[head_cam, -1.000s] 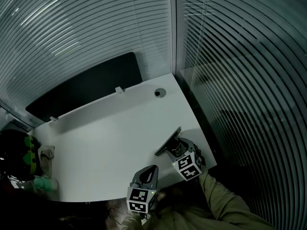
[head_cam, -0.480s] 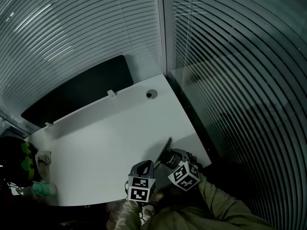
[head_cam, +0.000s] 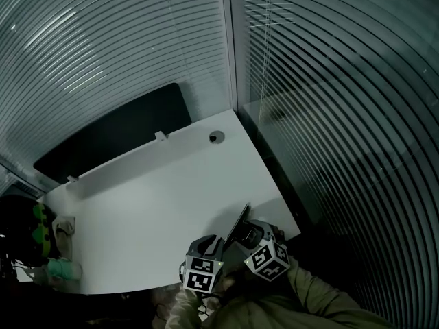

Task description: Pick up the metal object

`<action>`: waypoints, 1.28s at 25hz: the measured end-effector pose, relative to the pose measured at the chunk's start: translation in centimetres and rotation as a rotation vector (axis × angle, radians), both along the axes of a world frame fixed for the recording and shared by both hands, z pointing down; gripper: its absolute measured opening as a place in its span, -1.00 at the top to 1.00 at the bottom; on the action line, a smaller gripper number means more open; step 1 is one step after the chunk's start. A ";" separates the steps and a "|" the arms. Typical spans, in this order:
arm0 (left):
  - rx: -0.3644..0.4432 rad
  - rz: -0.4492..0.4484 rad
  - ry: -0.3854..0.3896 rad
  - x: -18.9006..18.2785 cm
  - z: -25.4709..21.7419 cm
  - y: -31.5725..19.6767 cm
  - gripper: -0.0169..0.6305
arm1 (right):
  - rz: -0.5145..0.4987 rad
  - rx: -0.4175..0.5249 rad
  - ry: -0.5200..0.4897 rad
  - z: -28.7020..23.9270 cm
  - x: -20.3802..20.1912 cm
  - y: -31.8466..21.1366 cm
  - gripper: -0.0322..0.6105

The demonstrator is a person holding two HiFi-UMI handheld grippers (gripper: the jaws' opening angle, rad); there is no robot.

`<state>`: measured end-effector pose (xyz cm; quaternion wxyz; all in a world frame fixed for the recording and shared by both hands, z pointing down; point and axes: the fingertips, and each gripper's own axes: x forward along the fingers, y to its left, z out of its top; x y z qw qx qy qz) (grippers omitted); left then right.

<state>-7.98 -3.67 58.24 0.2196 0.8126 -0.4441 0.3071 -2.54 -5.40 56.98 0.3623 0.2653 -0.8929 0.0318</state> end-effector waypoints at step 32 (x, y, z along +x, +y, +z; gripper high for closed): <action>0.406 0.038 0.016 -1.6 -8.9 -0.2 0.93 | 0.187 0.387 -0.295 -13.0 3.2 0.0 0.05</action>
